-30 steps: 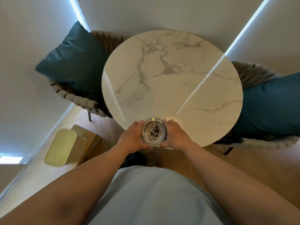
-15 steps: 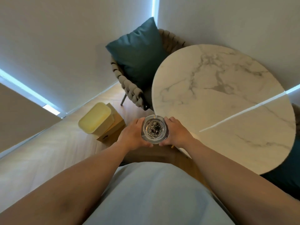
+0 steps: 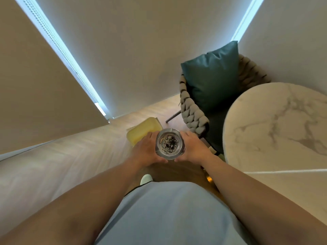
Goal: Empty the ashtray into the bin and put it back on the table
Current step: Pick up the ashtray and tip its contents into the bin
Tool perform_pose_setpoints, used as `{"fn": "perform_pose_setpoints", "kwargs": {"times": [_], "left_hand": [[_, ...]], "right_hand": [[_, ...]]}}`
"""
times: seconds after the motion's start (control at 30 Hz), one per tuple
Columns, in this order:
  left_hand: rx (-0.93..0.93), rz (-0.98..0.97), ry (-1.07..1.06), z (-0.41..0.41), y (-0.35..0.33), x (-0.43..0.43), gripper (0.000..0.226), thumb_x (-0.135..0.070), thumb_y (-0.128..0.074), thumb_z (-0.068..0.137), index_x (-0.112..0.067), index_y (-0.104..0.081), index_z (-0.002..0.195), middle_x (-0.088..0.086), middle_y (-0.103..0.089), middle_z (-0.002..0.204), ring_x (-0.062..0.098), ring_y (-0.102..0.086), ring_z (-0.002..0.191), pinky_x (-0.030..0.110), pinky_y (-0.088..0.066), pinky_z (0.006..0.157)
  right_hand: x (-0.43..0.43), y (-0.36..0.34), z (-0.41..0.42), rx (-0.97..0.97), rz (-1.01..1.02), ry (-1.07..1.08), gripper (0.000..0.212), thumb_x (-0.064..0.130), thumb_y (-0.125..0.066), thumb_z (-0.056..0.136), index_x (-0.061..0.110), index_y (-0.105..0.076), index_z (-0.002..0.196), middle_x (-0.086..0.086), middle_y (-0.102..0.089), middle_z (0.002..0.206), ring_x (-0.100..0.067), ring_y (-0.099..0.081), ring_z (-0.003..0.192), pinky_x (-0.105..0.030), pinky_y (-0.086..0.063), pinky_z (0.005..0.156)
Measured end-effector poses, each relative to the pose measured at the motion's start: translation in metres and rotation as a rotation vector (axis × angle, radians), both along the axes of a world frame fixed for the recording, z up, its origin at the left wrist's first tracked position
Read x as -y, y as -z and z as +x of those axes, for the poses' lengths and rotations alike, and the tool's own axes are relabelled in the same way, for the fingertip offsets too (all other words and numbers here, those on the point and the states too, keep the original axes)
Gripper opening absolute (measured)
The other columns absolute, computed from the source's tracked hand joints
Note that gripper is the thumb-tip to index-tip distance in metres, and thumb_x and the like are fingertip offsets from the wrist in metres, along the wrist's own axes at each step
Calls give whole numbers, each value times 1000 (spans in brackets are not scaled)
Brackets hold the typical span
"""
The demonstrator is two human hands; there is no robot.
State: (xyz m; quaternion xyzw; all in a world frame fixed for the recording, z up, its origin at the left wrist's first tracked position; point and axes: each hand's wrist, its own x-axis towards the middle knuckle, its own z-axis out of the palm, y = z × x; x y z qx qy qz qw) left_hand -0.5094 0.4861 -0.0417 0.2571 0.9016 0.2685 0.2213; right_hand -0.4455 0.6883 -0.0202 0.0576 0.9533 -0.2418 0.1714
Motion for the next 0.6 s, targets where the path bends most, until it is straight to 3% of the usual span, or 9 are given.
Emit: {"fn": "perform_pose_setpoints", "kwargs": {"times": [0.17,0.6], "left_hand": [[-3,-28,-57,-26,4,32,113,-59,-88,48,-24,-31,139,0,-49,131,20,-50,116,41,-50,91],[78,-50,-300,-61,25,38,115,-64,-85,47,-29,-27,140,-4,-47,132,18,-51,113,39,-52,86]], "right_hand": [[27,8,-43,6,33,-81,96,49,-90,55,22,-39,131,0,-50,120,-18,-47,110,-36,-48,89],[29,33,-128,103,-1,-297,104,46,-91,55,21,-34,137,-2,-47,131,-23,-45,121,-41,-48,99]]}}
